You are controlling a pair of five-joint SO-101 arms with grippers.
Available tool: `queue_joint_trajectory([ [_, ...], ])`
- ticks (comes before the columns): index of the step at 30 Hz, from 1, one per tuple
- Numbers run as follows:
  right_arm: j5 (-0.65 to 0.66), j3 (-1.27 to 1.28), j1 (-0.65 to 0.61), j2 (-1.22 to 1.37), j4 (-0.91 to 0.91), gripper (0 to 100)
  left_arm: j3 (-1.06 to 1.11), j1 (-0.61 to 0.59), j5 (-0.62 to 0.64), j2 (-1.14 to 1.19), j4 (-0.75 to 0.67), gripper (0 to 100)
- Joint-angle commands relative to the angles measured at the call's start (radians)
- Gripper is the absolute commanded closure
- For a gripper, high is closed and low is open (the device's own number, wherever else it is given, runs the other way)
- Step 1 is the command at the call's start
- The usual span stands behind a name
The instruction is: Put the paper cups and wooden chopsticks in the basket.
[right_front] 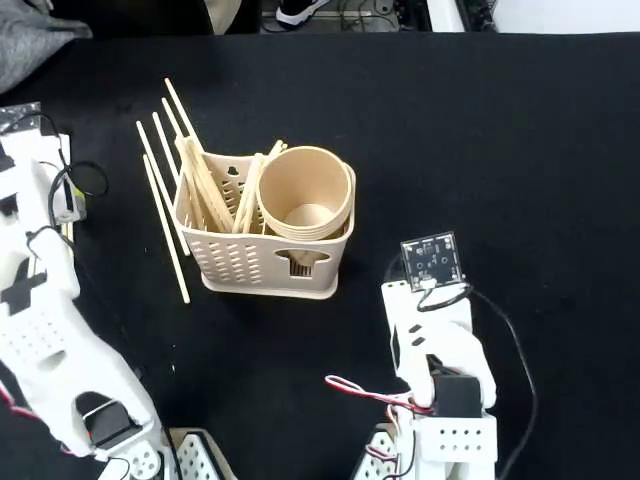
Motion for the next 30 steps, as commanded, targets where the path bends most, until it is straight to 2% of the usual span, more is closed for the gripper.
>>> queue_joint_trajectory([
  [1,0.003,-0.007,0.015,-0.056,0.005,98.7,-0.180,0.010,-0.005,0.087,0.092,83],
  [5,0.003,-0.007,0.015,-0.056,0.005,98.7,-0.266,0.012,-0.005,0.180,0.140,85],
  [9,0.003,-0.007,0.015,-0.056,0.005,98.7,-0.326,0.013,-0.005,0.242,0.169,97],
  [19,0.003,-0.007,0.015,-0.056,0.005,98.7,-0.358,0.076,-0.005,0.270,0.210,97],
  [24,0.003,-0.007,0.015,-0.056,0.005,98.7,-0.414,0.122,0.000,0.270,0.293,97],
  [30,0.003,-0.007,0.015,-0.056,0.005,98.7,-0.521,0.133,0.103,0.269,0.384,97],
])
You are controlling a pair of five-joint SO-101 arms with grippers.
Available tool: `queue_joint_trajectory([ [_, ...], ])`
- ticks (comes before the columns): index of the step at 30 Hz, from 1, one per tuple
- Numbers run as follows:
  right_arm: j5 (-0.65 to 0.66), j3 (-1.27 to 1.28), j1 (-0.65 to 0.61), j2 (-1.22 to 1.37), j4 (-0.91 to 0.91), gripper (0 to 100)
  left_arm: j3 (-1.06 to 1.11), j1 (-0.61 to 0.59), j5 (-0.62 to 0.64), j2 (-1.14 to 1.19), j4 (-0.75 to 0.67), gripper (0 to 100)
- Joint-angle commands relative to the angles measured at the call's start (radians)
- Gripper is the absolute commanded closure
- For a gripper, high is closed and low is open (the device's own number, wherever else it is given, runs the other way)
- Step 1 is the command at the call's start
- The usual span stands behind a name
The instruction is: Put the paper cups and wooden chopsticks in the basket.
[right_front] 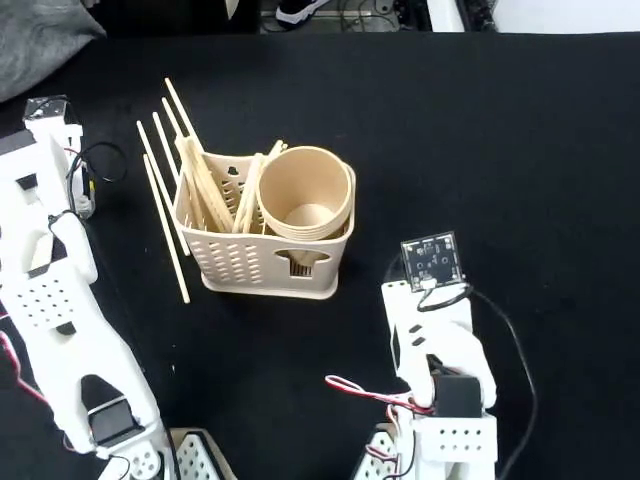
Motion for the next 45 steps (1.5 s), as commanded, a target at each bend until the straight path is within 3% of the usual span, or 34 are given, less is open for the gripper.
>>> queue_joint_trajectory([
  [1,0.002,-0.007,0.015,-0.056,0.005,98.7,-0.110,0.035,0.063,-0.009,0.100,97],
  [10,0.002,-0.007,0.015,-0.056,0.005,98.7,-0.420,0.033,0.195,-0.009,0.414,97],
  [16,0.002,-0.007,0.015,-0.056,0.005,98.7,-0.452,0.033,0.265,-0.009,0.419,97],
  [22,0.002,-0.007,0.015,-0.056,0.005,98.7,-0.320,0.035,0.265,-0.118,0.419,97],
  [31,0.002,-0.007,0.015,-0.056,0.005,98.7,0.024,0.064,0.259,-0.689,0.414,97],
  [38,0.002,-0.007,0.015,-0.056,0.005,98.7,0.338,0.182,0.264,-1.123,0.241,97],
  [45,0.002,-0.007,0.015,-0.056,0.005,98.7,0.725,0.286,0.267,-1.508,-0.098,97],
])
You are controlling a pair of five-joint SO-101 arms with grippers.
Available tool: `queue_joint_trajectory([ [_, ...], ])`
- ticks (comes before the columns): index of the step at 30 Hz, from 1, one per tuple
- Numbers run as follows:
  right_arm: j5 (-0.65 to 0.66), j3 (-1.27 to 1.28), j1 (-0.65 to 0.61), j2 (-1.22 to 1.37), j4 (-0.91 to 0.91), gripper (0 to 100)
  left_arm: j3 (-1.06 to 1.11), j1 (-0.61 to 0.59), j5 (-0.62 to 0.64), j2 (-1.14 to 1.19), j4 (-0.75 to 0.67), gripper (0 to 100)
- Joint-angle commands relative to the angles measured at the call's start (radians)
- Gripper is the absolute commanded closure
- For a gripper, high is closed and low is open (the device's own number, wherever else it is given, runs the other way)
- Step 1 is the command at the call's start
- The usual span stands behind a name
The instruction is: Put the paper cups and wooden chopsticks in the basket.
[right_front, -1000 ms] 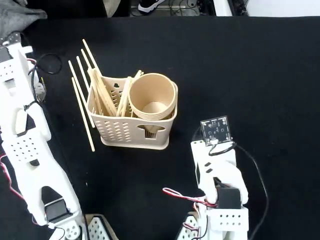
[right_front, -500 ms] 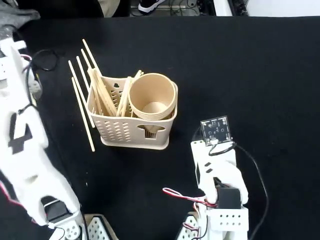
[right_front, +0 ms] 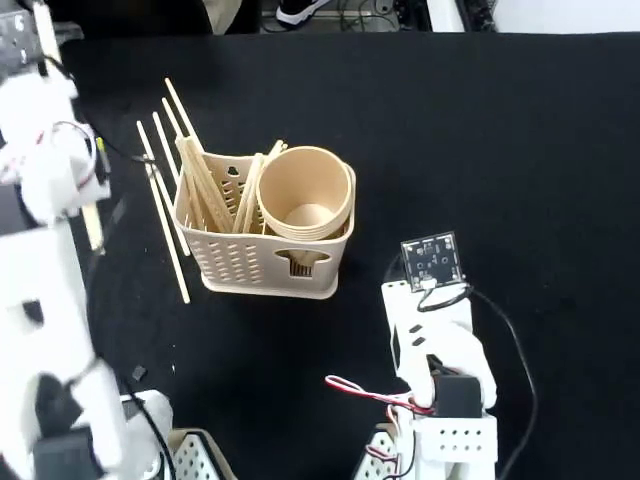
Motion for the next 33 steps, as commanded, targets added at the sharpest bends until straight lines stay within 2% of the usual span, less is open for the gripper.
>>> queue_joint_trajectory([
  [1,0.002,-0.007,0.015,-0.056,0.005,98.7,0.243,0.087,0.011,-0.281,-0.262,97],
  [13,0.002,-0.007,0.029,-0.056,0.005,98.7,1.021,0.378,0.009,-0.994,-1.011,97],
  [16,0.002,-0.007,0.029,-0.056,0.005,98.7,1.171,0.424,0.009,-1.119,-1.142,97],
  [21,0.002,-0.007,0.031,-0.056,0.005,98.7,1.307,0.447,0.011,-1.183,-1.227,97],
  [24,0.002,-0.007,0.031,-0.056,0.005,98.7,1.328,0.453,0.017,-1.183,-1.224,97],
  [28,0.002,-0.007,0.031,-0.056,0.005,98.7,1.371,0.447,0.104,-1.183,-1.224,97],
  [33,0.002,-0.007,0.031,-0.056,0.005,98.7,1.402,0.446,0.109,-1.175,-1.220,96],
])
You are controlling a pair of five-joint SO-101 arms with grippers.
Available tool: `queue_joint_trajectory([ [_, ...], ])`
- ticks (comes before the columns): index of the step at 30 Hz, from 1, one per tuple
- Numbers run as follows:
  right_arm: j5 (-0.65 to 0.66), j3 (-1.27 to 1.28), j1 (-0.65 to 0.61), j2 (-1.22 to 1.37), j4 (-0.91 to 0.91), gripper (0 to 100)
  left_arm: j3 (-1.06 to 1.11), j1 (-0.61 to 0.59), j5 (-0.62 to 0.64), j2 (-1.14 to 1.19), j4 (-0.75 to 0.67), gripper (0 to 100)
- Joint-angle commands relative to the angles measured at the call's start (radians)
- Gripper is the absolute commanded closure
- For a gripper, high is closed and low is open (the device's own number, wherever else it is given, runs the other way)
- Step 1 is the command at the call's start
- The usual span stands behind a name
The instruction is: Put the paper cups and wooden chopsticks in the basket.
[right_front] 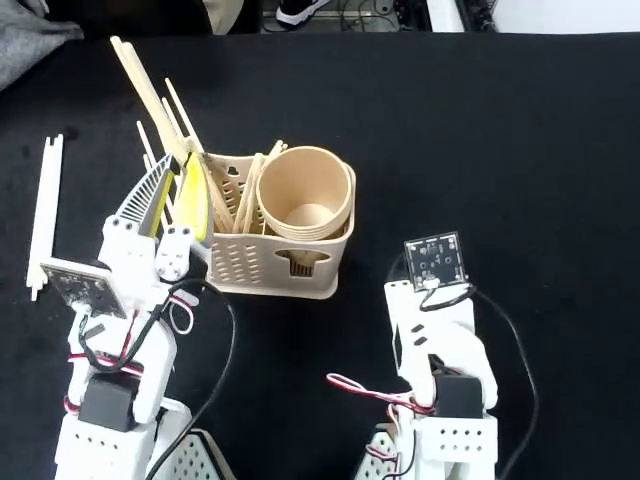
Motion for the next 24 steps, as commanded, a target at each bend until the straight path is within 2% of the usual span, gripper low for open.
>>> queue_joint_trajectory([
  [1,0.002,-0.007,0.011,-0.056,0.005,98.7,0.005,0.004,0.018,0.003,-0.018,95],
  [5,0.002,-0.007,0.011,-0.056,0.005,98.7,0.012,0.004,0.021,0.035,-0.012,90],
  [14,0.002,-0.007,0.011,-0.056,0.005,98.7,-0.150,-0.030,0.021,0.152,0.189,86],
  [18,0.002,-0.007,0.011,-0.056,0.005,98.7,-0.245,-0.108,0.037,0.187,0.270,86],
  [24,0.002,-0.007,0.011,-0.056,0.005,98.7,-0.541,-0.302,0.146,0.293,0.552,86],
])
